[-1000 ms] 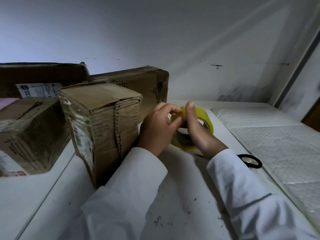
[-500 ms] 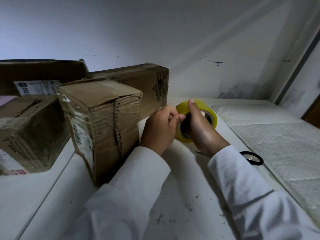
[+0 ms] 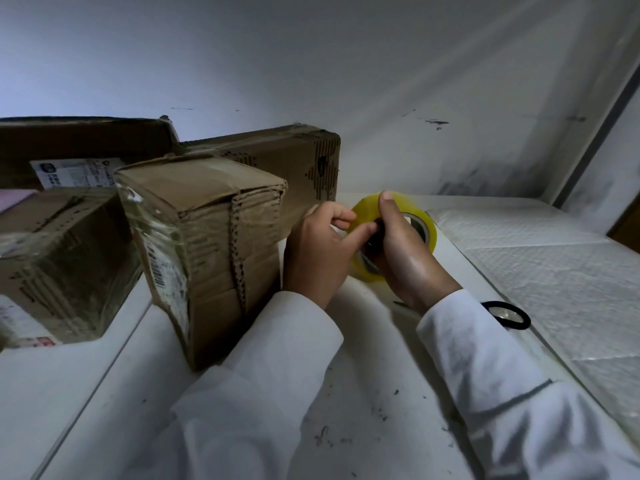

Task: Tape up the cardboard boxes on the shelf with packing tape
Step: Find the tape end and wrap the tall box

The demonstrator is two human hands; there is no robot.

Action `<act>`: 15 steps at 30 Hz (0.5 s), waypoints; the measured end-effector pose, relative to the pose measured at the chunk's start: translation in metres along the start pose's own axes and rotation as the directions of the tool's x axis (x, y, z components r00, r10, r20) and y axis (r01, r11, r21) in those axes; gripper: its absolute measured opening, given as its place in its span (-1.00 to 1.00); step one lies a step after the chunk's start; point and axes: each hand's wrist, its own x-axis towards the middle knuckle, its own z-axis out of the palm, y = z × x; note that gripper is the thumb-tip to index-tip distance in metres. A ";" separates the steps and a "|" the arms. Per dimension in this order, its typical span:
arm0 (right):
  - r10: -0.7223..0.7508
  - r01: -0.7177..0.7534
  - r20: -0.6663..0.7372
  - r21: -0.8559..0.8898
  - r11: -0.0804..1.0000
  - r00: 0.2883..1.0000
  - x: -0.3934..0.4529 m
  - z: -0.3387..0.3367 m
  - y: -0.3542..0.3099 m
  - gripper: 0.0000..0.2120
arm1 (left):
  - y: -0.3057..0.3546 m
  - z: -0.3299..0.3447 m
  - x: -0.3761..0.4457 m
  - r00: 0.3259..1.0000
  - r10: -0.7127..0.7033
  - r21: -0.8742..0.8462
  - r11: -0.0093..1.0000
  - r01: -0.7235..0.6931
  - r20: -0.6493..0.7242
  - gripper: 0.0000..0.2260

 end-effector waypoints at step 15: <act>0.043 -0.048 -0.063 -0.081 0.996 0.997 -0.003 0.002 -0.001 -0.57 | 0.001 0.001 -0.005 0.987 0.006 0.135 0.990 -0.027 0.159 -0.83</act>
